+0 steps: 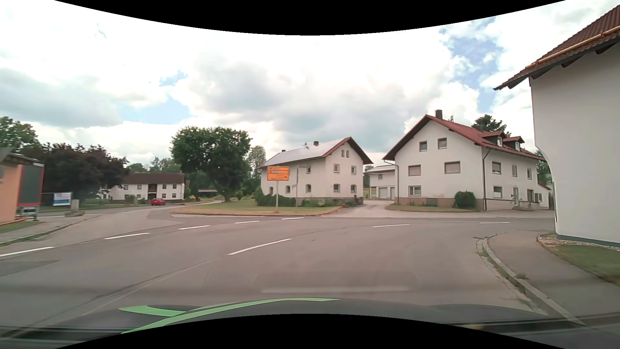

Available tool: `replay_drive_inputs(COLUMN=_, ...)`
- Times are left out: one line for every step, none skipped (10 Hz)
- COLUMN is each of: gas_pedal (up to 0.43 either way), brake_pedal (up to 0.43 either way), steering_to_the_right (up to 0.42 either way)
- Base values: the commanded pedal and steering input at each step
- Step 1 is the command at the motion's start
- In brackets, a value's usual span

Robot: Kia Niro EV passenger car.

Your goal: Follow the waypoints while adhering to traffic rules and regulations

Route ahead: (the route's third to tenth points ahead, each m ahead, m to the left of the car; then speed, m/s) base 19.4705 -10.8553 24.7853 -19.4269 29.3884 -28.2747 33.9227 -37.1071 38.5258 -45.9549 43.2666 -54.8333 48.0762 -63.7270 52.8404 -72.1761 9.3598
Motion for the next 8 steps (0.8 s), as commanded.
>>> replay_drive_inputs(gas_pedal=0.087, brake_pedal=0.000, steering_to_the_right=0.216)
replay_drive_inputs(gas_pedal=0.098, brake_pedal=0.000, steering_to_the_right=0.217)
replay_drive_inputs(gas_pedal=0.098, brake_pedal=0.000, steering_to_the_right=0.221)
replay_drive_inputs(gas_pedal=0.098, brake_pedal=0.000, steering_to_the_right=0.227)
replay_drive_inputs(gas_pedal=0.098, brake_pedal=0.000, steering_to_the_right=0.232)
replay_drive_inputs(gas_pedal=0.098, brake_pedal=0.000, steering_to_the_right=0.235)
replay_drive_inputs(gas_pedal=0.098, brake_pedal=0.000, steering_to_the_right=0.235)
replay_drive_inputs(gas_pedal=0.098, brake_pedal=0.000, steering_to_the_right=0.235)
